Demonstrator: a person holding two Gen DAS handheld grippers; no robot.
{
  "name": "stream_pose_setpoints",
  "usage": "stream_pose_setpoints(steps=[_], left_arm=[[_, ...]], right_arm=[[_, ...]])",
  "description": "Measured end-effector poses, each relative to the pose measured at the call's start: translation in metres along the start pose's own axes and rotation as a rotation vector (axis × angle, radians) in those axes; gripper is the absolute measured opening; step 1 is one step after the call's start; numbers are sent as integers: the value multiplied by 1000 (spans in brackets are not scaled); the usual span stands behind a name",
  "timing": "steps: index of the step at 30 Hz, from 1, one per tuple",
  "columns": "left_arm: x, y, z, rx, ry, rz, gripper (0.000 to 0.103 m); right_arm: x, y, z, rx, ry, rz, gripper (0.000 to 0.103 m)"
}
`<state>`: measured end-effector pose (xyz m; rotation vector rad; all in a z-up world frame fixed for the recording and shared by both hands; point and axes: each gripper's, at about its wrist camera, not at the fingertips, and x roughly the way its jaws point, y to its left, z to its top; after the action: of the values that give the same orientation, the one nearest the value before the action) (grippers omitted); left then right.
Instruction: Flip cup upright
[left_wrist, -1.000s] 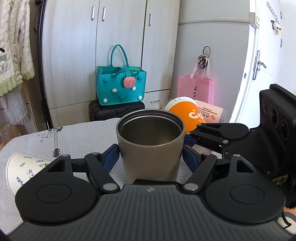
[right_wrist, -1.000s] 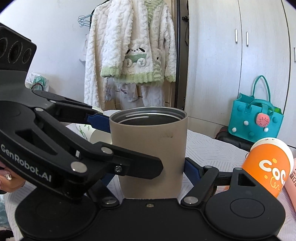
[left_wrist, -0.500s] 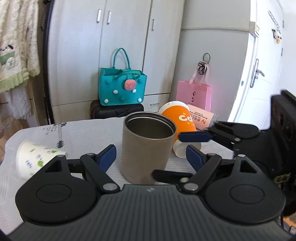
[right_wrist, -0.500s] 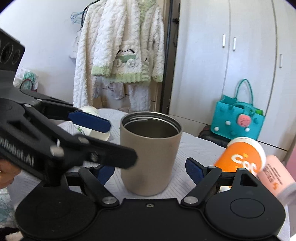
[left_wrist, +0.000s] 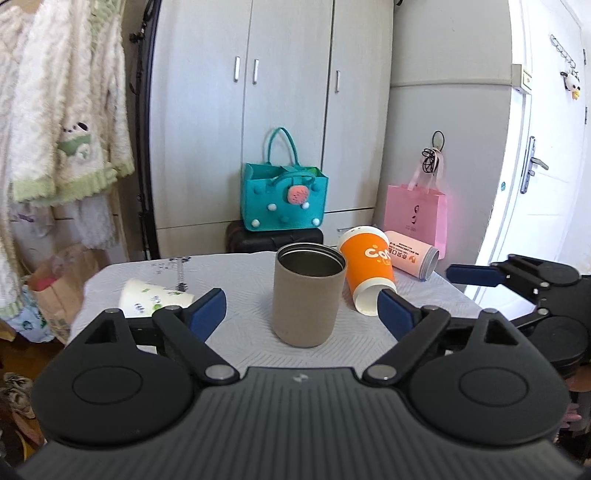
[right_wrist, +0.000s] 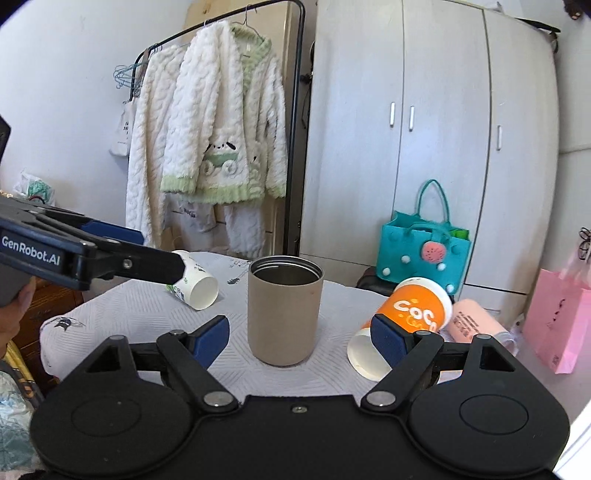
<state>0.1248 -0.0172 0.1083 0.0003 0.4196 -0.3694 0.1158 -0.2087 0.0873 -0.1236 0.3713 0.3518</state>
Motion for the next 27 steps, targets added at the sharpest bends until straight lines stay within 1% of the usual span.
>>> stream_pose_setpoints(steps=[5,9,12,17,20,21,22,27], left_arm=[[-23,-8,-7,3,-1,30,92],[-34,-15,-13,16,7,75,93],[-43,-21,-19,30,1,112,94],[-57,-25,-25,12,-6,120,95],[-61,-26,-29,1,-1,123,98],[-63,-26,-30,-1,-2,121,102],[-63,-26,-31,-2,1,119,103],[-61,-22,-39,-37,32,140,103]], right_arm=[[-21,4,-4,19,-1,-33,87],[-36,7,-8,33,-14,-59,88],[-47,11,-13,30,-31,-101,97],[-60,12,-20,45,-40,-143,97],[-67,13,-24,53,-48,-180,98],[-68,14,-25,53,-53,-194,102],[-70,15,-26,56,-57,-206,103],[-72,17,-31,97,-40,-223,103]])
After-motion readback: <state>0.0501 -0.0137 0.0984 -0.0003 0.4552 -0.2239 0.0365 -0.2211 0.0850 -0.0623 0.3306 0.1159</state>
